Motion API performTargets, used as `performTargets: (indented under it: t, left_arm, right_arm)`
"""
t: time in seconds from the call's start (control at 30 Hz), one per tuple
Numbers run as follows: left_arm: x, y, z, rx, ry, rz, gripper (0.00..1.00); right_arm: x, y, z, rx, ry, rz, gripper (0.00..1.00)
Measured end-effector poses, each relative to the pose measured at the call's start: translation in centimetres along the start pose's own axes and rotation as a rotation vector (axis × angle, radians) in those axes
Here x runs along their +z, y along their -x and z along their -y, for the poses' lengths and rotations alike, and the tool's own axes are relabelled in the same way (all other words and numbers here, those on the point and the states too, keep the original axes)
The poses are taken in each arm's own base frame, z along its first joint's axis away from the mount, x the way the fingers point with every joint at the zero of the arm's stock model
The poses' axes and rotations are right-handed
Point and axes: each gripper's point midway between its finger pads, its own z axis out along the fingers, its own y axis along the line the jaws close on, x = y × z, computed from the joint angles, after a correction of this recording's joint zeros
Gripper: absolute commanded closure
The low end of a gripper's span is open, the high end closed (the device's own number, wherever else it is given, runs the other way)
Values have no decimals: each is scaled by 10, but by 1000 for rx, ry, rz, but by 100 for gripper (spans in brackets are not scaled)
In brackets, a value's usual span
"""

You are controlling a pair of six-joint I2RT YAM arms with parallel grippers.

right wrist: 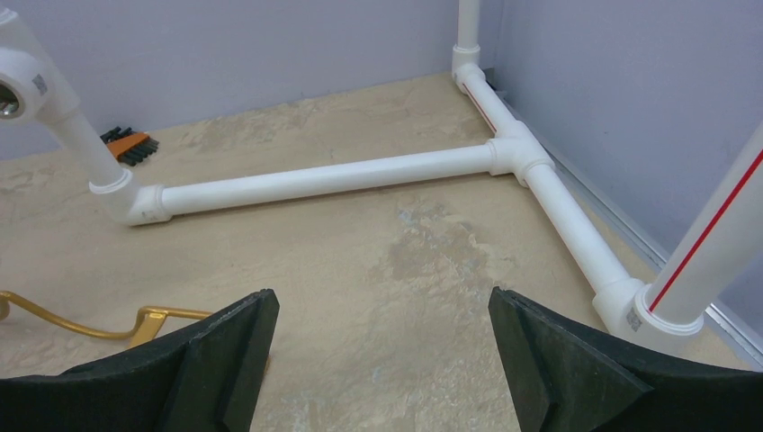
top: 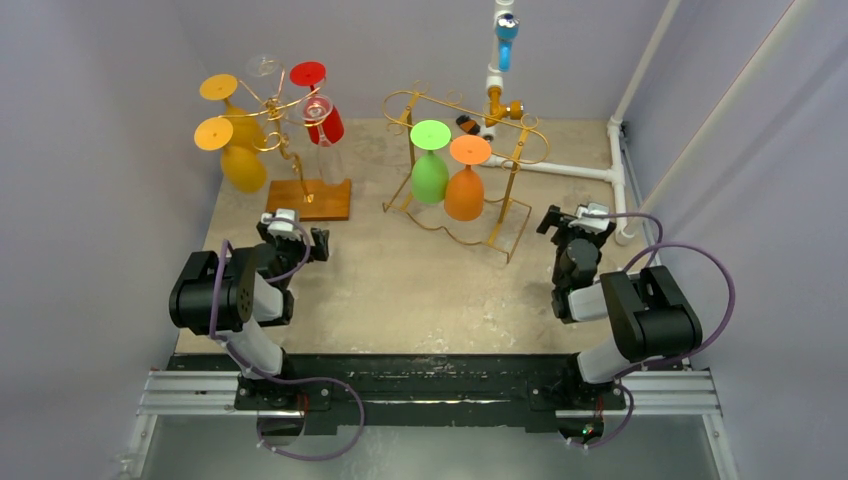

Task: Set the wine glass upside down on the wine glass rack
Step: Reset both arms

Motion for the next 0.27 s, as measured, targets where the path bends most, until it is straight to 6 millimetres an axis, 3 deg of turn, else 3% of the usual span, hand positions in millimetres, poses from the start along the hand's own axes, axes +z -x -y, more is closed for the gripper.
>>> performTargets:
  t: [0.27]
  left_arm:
    - [5,-6,11,29,-23,-35,0]
  right_arm:
    - [0,0,0,1,0,-1,1]
